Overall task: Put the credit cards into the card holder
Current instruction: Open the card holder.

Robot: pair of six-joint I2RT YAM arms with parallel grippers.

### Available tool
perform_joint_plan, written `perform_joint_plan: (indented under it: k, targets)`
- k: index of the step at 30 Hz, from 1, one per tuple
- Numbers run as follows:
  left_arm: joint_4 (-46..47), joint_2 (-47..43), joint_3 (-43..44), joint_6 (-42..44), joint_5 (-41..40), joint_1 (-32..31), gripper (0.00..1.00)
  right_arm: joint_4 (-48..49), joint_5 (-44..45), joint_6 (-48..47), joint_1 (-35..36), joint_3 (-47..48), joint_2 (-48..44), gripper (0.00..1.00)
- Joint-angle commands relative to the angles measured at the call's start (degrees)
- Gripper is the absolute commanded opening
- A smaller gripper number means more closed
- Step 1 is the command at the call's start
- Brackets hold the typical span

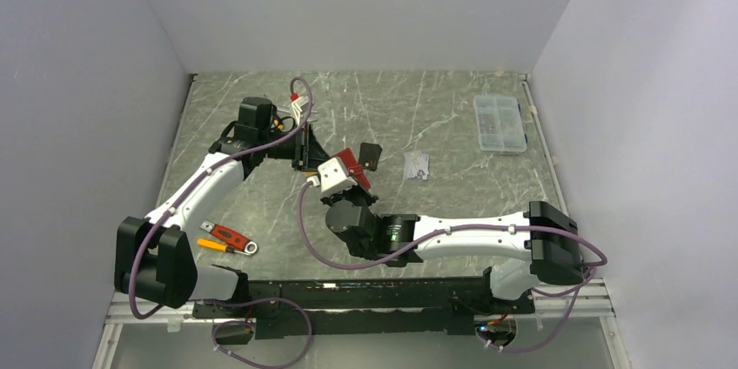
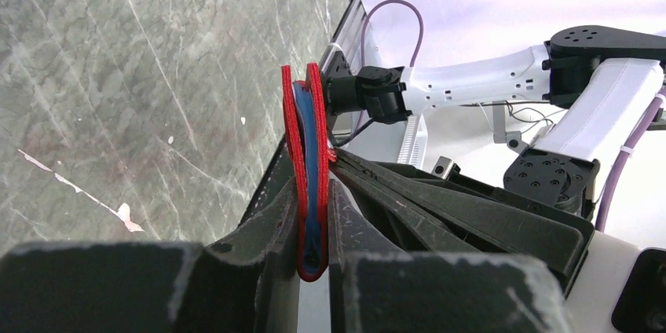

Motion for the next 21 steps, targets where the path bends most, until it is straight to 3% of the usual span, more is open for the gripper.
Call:
perform_joint_plan:
  k: [1, 14, 21]
  targets:
    - [0.5, -2.7, -0.6, -1.6, 4.8, -0.3, 0.03, 4.5, 3.6, -0.6, -1.6, 0.2, -1.1, 0.00]
    - [1.1, -3.7, -1.3, -2.2, 5.1, -0.3, 0.03, 4.7, 3.9, 3.5, -5.1, -3.1, -6.8, 0.00]
    - [0.4, -3.7, -2.1, -0.1, 3.5, -0.6, 0.04, -7.2, -0.7, 16.2, -5.6, -1.4, -9.5, 0.01]
